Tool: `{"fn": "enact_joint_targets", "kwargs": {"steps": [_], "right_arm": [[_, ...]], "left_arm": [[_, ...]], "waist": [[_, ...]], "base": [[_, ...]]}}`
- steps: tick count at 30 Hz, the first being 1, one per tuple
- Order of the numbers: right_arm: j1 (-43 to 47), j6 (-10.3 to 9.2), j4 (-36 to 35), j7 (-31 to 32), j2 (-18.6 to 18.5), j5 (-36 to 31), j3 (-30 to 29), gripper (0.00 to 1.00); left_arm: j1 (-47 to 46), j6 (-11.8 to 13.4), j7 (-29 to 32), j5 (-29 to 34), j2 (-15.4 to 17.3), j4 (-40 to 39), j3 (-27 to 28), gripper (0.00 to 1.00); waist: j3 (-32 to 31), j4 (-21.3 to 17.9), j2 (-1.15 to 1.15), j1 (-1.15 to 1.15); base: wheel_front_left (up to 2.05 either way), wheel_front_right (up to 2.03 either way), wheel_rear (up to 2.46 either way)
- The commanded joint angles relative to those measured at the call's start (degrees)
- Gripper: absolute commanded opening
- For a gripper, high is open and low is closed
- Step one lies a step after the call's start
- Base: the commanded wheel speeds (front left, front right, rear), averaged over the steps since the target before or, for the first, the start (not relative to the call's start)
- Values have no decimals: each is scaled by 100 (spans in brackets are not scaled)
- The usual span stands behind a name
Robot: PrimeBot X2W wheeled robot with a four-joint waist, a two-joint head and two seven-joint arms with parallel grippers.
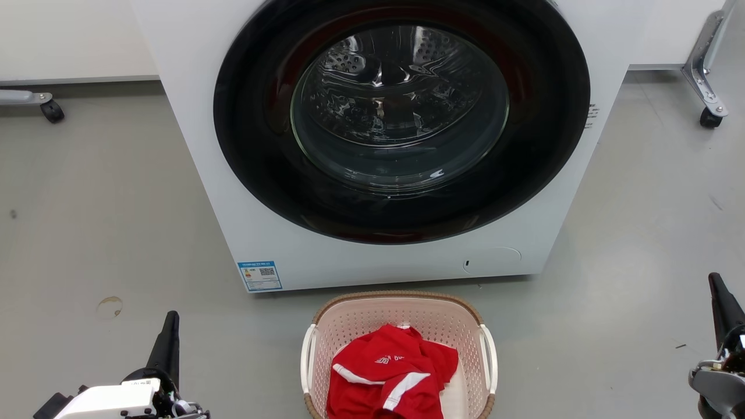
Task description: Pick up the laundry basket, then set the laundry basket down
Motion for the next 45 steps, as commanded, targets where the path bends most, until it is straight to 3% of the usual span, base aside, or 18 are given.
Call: {"fn": "enact_joint_targets", "kwargs": {"steps": [1, 45], "right_arm": [[-277, 28, -172, 38, -145, -41, 75, 0], [-278, 28, -172, 45, -139, -48, 66, 0]], "left_arm": [[-316, -59, 38, 54, 50, -136, 190, 0], [-317, -59, 44, 61, 45, -136, 197, 0]], "waist": [[0, 0, 0, 0], [0, 0, 0, 0]], "base": [[0, 0, 0], [0, 0, 0]]}}
